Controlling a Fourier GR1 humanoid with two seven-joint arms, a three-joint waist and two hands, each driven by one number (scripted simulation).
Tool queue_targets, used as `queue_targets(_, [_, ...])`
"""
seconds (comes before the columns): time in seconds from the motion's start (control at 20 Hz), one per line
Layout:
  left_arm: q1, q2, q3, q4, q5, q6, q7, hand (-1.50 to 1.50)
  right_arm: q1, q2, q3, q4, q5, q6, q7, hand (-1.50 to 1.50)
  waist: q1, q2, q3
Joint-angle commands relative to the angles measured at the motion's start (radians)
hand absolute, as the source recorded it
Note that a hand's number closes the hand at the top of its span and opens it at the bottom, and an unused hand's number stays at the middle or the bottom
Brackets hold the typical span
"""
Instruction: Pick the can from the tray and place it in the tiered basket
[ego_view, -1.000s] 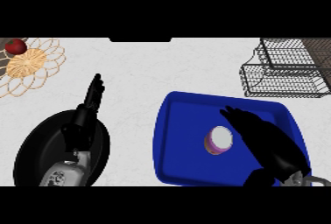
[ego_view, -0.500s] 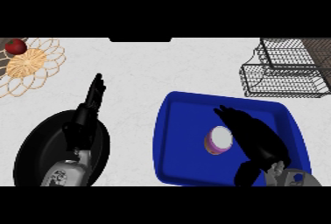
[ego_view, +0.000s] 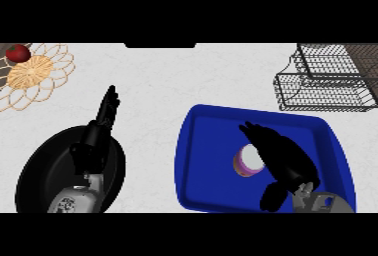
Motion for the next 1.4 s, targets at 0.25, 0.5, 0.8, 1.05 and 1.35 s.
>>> queue_targets(0.25, [-0.035, -0.021, 0.024, 0.026, -0.019, 0.0, -0.001, 0.0, 0.007, 0.02, -0.069, 0.104, 0.024, -0.053, -0.13, -1.5, -0.001, 0.001, 0.0])
queue_targets(0.5, [0.014, -0.01, 0.009, -0.061, -0.026, -0.018, 0.04, 0.0, 0.045, 0.131, 0.027, 0.103, 0.117, -0.163, -0.065, -1.5, 0.002, -0.001, 0.0])
queue_targets(0.8, [-0.049, -0.037, 0.029, 0.023, -0.034, 0.003, 0.029, 0.0, 0.059, 0.044, 0.032, 0.158, 0.228, -0.319, -0.212, 1.5, -0.005, 0.0, 0.0])
queue_targets(1.05, [-0.013, -0.034, 0.024, 0.038, -0.023, -0.022, -0.019, 0.0, 0.024, 0.04, 0.048, 0.292, 0.331, -0.387, -0.225, 1.5, -0.001, 0.001, 0.0])
queue_targets(1.35, [-0.016, -0.029, 0.018, -0.019, -0.026, -0.02, 0.025, 0.0, -0.02, -0.039, 0.002, 0.357, 0.395, -0.159, -0.033, 1.5, 0.004, 0.001, -0.001])
